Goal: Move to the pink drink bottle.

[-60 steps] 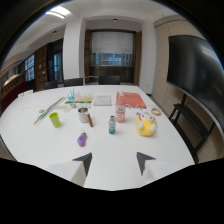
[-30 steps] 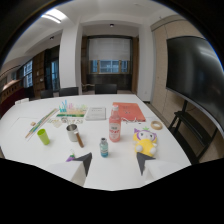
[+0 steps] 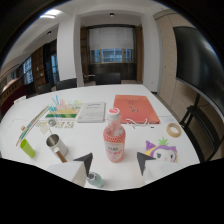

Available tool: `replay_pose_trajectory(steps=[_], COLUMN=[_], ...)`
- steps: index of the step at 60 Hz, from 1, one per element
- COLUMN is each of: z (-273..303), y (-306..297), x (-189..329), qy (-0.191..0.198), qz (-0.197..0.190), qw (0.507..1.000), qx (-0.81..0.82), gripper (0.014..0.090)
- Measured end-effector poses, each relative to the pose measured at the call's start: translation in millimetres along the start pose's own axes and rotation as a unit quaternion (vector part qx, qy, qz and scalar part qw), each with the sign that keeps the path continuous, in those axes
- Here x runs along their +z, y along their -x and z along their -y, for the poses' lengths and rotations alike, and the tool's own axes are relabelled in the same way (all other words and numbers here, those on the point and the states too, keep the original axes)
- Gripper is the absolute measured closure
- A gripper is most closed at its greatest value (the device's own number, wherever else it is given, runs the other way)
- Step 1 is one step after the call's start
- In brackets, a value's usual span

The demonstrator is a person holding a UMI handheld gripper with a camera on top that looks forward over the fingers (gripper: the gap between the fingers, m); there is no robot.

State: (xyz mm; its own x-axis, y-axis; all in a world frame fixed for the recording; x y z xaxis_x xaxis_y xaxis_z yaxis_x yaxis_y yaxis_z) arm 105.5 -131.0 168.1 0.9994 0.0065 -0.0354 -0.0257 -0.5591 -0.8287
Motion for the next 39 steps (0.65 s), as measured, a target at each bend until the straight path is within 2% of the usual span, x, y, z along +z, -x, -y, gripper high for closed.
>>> replay_pose_trajectory(steps=[13,39], z=[-6,-10], y=[-1,0], x=[35,50], qy=[0.020,0.034], qz=[0.002,0.002], qw=[1.000,0.999], qx=[-0.002,0.001], gripper=[0.0204,0.0201])
